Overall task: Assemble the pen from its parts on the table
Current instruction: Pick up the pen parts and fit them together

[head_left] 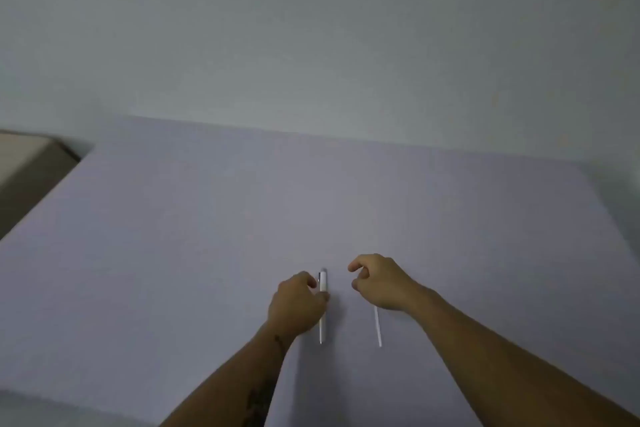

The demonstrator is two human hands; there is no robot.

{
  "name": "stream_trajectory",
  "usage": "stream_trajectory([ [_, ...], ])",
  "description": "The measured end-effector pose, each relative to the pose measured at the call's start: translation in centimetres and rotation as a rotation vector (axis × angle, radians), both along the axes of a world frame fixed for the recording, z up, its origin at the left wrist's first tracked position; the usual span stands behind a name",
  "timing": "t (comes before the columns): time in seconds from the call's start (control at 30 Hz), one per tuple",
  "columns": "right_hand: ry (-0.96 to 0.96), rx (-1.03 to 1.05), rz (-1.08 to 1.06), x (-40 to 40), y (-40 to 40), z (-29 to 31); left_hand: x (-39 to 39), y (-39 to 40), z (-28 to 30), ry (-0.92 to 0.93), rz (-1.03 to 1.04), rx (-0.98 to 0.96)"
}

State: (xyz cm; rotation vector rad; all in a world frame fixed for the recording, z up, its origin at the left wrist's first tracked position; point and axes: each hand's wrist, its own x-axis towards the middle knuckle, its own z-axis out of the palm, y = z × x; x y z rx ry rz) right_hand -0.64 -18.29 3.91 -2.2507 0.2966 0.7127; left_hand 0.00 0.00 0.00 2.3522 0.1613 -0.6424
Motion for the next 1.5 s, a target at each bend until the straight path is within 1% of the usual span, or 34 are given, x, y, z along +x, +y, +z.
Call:
stream_trajectory([
  [0.03, 0.012, -0.007, -0.003, -0.1, -0.1, -0.5, -0.1, -0.2, -0.3, 0.029, -0.018, 0.035],
  [0.13, 0.053, -0.013, 0.003, -0.6, -0.2, -1.2, -0.6, -1.0, -1.0, 0.037, -0.054, 0.144],
  [0.27, 0.064, 0.020, -0.050, -0.4, -0.4, -2.2, -0.6, -1.5, -1.5, 0.006, -0.041, 0.183],
  [0.37, 0.071, 0.091, -0.162, 0.1, -0.6, -2.9, 0.0, -1.3, -1.3, 0.065, 0.016, 0.133],
  [0.47, 0.080, 0.186, -0.273, 0.5, 0.0, -2.8, 0.7, -1.1, -1.1, 0.080, 0.071, 0.004],
  [0.53, 0.091, 0.257, -0.353, 1.0, 0.5, -2.6, 1.0, -1.0, -1.0, 0.072, 0.063, -0.080],
  [0.63, 0.074, 0.361, -0.472, 1.6, 1.1, -2.4, 0.9, -1.0, -0.4, 0.039, 0.013, -0.127],
  [0.73, 0.056, 0.409, -0.556, 2.1, 1.2, -2.2, 0.9, -1.1, 0.4, 0.026, 0.020, -0.192],
  [0.83, 0.102, 0.484, -0.613, 2.3, 1.1, -2.3, 1.0, -0.9, 1.2, 0.016, 0.008, -0.197],
  [0.97, 0.106, 0.524, -0.650, 3.0, 1.5, -2.1, 1.6, -0.3, 1.8, 0.006, -0.026, -0.151],
  [1.07, 0.058, 0.573, -0.832, 4.4, 0.1, -1.7, 1.7, 0.8, 1.7, 0.044, -0.076, -0.082],
  [1.13, 0.043, 0.528, -0.787, 5.3, -2.0, -1.3, 1.2, 1.9, 1.6, 0.047, -0.022, -0.076],
  [1.23, 0.088, 0.380, -0.558, 5.7, -3.6, -1.0, 0.8, 2.6, 1.7, 0.000, 0.046, -0.050],
  [1.33, 0.120, 0.224, -0.370, 5.6, -2.3, -1.9, 0.6, 2.2, 2.0, -0.021, 0.054, -0.049],
  [1.4, 0.116, 0.151, -0.331, 5.4, -1.0, -2.8, 0.3, 2.0, 2.4, -0.026, 0.060, -0.057],
  [1.5, 0.049, 0.008, -0.265, 5.4, 0.5, -3.6, -0.3, 2.5, 2.8, -0.013, 0.101, -0.072],
])
